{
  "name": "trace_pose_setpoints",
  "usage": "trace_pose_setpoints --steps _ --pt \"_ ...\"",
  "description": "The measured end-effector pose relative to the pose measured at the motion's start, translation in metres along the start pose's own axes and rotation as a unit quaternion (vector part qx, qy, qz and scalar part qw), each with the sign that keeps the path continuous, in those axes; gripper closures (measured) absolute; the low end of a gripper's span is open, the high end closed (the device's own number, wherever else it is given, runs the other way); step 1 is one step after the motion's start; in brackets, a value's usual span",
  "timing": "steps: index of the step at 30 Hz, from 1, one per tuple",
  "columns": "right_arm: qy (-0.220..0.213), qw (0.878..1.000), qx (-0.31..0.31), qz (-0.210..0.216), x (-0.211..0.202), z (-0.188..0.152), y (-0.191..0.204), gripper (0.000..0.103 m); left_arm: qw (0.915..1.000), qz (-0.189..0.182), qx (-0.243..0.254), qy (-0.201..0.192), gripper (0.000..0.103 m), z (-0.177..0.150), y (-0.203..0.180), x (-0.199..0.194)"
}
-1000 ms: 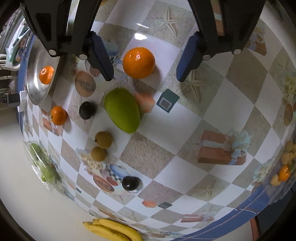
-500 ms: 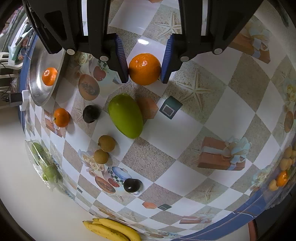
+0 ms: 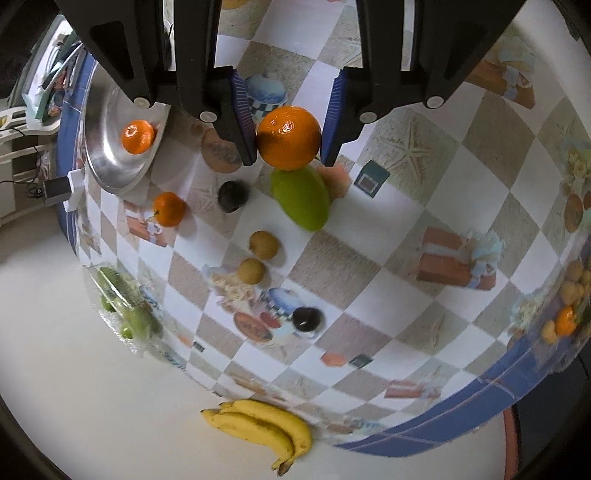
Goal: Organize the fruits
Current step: 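Carry the dark fruit into the bowl and release it while the left tool drops its orange in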
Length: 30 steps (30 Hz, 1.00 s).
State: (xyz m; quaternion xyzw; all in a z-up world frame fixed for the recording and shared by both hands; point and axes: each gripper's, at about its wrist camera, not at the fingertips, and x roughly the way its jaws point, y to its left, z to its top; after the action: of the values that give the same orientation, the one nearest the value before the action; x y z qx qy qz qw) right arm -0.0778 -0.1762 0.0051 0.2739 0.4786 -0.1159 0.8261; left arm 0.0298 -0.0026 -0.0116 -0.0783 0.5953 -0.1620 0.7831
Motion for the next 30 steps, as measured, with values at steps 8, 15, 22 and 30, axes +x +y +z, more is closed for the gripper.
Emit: trace_pose_setpoints --steps 8,15,22,30 --pt "-0.02 0.998 0.047 -0.031 -0.016 0.005 -0.037 0.077 0.9993 -0.011 0.036 -0.006 0.065 -0.005 -0.025 -0.003" --pt "-0.031 0.992 0.102 -0.065 -0.03 0.006 -0.081 0.077 0.9946 -0.034 0.098 0.001 0.065 -0.019 -0.064 0.0" --pt "-0.05 0.981 0.169 -0.082 -0.047 0.0 -0.125 0.077 0.9807 -0.053 0.188 0.006 0.065 -0.041 -0.115 0.007" --pt "-0.058 0.975 0.192 -0.1 -0.055 -0.005 -0.141 0.077 0.965 -0.071 0.253 -0.005 0.065 -0.058 -0.147 0.013"
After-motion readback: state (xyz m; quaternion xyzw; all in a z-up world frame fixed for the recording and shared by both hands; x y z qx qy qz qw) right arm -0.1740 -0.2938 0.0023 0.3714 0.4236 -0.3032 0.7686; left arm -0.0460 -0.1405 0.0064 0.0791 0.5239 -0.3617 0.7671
